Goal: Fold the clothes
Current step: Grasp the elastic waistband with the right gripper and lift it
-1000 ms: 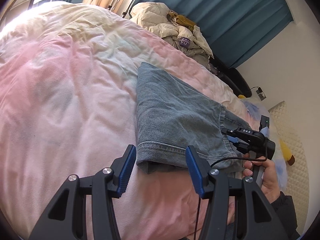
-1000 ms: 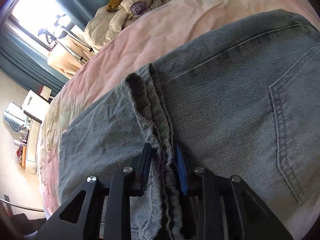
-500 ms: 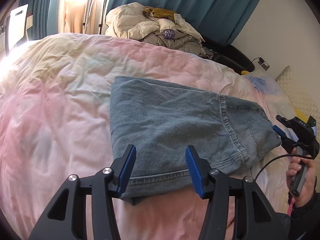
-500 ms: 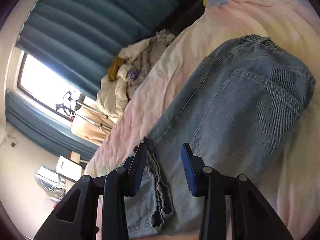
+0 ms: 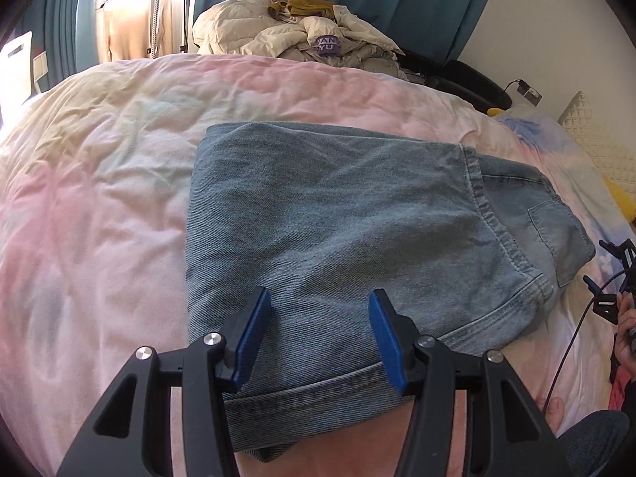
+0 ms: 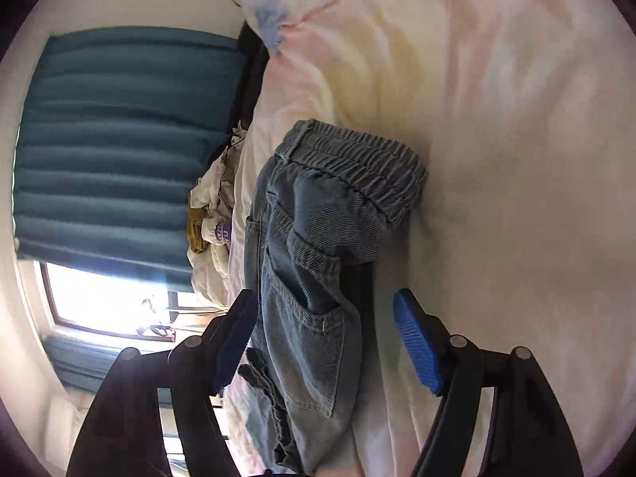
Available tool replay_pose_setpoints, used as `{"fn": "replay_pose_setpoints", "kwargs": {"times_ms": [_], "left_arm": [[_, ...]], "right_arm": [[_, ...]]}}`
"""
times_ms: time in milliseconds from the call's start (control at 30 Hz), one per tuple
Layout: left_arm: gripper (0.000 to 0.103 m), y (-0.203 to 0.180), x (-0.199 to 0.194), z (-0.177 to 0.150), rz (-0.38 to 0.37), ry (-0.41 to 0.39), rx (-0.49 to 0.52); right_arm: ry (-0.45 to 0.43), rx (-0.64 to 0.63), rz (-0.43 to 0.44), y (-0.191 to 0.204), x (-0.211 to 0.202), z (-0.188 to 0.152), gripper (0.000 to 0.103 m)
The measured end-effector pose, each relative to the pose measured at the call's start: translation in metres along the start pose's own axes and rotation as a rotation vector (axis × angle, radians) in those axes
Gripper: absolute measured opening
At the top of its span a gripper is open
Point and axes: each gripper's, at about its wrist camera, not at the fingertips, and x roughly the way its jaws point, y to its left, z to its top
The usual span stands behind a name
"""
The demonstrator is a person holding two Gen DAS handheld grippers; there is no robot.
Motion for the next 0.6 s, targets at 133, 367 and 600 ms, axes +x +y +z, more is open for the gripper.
{"fn": "replay_pose_setpoints", "kwargs": {"times_ms": [133, 367, 600], "left_arm": [[0.053, 0.001, 0.0, 0.0, -0.003, -0.002, -0.007], [0.053, 0.005, 0.001, 0.002, -0.023, -0.004, -0.036], [0.053, 0.004, 0.004, 0.006, -0.026, -0.005, -0.038]], "right_arm": [[0.005, 0.171, 0.055, -0.025, 0.032, 0.012, 0.072], [-0.067, 0.269, 0.096, -0.032, 0.059, 0.041, 0.072], [-0.137, 0.019, -0.119, 0.017, 0.061, 0.056, 0.047]]}}
